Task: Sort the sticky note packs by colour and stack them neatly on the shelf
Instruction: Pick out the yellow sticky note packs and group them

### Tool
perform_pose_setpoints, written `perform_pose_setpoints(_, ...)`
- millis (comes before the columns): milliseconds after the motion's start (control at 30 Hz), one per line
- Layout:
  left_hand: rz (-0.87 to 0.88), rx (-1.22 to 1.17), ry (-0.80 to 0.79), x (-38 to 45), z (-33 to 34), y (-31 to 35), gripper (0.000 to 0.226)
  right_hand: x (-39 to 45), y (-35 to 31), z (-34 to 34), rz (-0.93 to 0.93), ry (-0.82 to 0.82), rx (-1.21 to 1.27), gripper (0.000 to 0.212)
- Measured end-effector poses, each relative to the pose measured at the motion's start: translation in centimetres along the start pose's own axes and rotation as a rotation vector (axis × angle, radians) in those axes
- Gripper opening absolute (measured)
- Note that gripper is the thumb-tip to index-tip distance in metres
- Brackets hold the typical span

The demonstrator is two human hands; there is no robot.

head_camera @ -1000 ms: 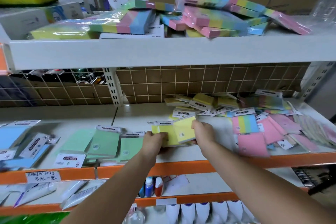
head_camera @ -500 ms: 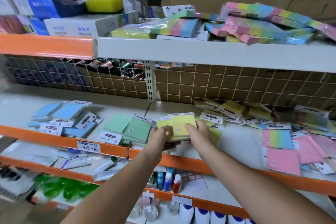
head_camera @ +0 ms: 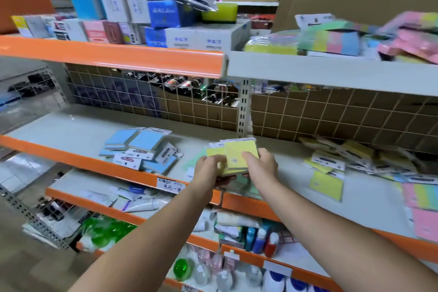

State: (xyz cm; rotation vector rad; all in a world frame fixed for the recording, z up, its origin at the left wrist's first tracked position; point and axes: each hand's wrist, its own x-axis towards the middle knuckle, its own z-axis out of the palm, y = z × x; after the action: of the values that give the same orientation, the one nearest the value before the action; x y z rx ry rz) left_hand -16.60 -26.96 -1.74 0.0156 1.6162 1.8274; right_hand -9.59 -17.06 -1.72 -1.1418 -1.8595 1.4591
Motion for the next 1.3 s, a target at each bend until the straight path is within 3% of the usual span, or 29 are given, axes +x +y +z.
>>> perform_pose_setpoints(500,0.033,0.000,0.117,1.3,-21.6,7.3,0.033,-7.4,-5.7,20.4,0.017,-0.127,0.007,0.021)
perform_pose_setpoints(733,0.077,0.000,0.199,2.7,-28.0,9.1,0.034,-9.0,-7.5,27.8,0.004,-0.175,-0.022,0.047)
perform_pose_setpoints(833,0.089,-0.034,0.233,3.7,-29.9,9.7,0.032,-8.5,-7.9,30.1,0.037,-0.212,0.013,0.034)
perform_pose_setpoints(1000,0.088,-0.094,0.302,5.3,-32.5,11.3,0.008,-8.0,-9.2,33.2,0.019,-0.320,-0.044,0.042)
perform_pose_setpoints(1200,0.074,-0.200,0.395,7.8,-35.3,12.4,0.012,-6.2,-9.8,37.2,-0.058,-0.405,-0.185,0.017)
perform_pose_setpoints(1300,0.075,-0.205,0.425,8.8,-36.7,12.5,0.011,-5.6,-10.0,39.1,-0.058,-0.451,-0.192,0.020)
